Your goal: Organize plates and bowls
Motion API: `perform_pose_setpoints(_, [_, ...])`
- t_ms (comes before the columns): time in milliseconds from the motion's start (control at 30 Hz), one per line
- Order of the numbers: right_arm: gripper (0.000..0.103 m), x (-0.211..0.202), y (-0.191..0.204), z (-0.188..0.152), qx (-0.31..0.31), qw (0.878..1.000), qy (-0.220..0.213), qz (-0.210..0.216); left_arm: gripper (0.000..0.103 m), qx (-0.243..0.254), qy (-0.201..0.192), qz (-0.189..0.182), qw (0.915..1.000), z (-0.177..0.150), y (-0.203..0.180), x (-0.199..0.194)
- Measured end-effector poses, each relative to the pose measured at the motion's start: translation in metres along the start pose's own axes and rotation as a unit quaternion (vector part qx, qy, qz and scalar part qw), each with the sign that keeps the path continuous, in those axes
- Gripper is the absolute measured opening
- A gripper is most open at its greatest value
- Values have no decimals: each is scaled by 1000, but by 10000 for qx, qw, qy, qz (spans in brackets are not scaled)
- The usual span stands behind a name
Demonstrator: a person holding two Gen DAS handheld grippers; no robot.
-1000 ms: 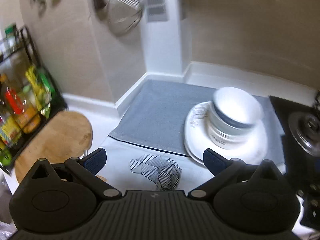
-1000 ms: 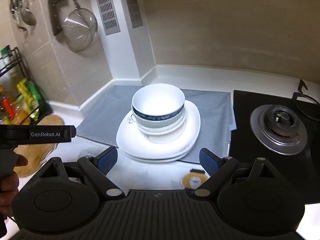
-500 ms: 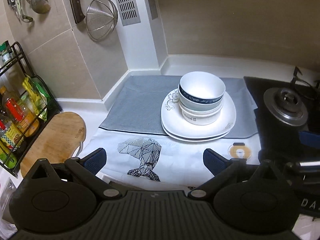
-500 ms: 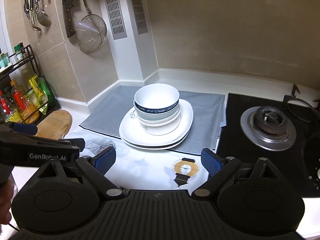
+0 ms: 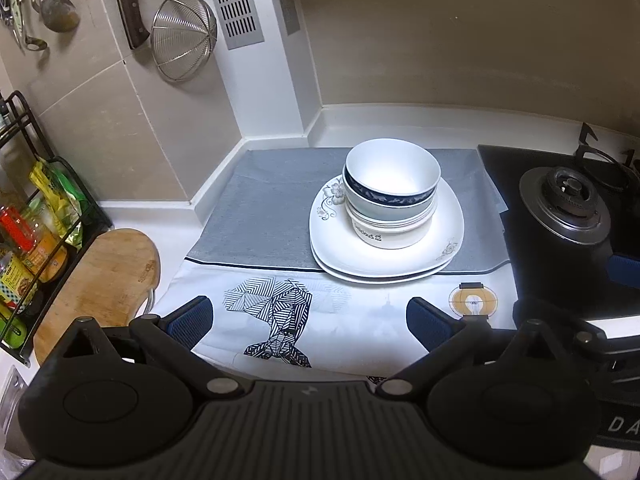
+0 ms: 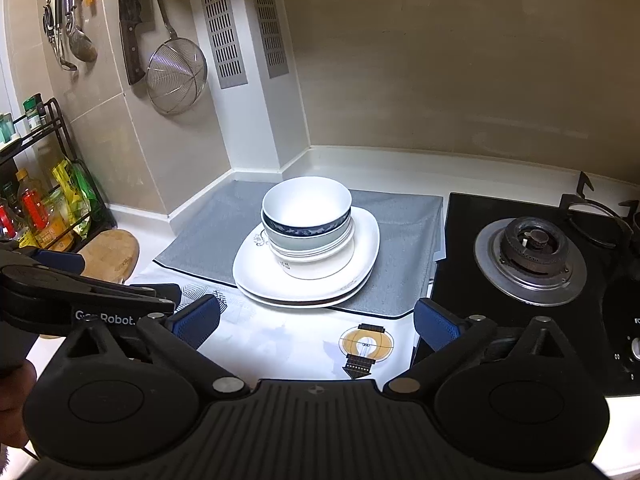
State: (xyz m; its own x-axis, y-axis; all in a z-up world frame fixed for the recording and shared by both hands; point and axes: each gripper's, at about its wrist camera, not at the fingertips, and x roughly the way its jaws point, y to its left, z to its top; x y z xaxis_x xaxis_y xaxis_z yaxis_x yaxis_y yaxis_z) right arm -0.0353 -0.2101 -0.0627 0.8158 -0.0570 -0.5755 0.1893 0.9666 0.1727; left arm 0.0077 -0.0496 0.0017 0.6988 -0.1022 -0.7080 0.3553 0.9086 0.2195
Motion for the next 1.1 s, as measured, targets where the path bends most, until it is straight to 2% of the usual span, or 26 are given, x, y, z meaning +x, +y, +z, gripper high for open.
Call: perform_pose_setpoints(1100, [103, 15, 6, 3, -63, 9998, 211, -12, 103, -60, 172, 125, 9998, 3, 8, 10])
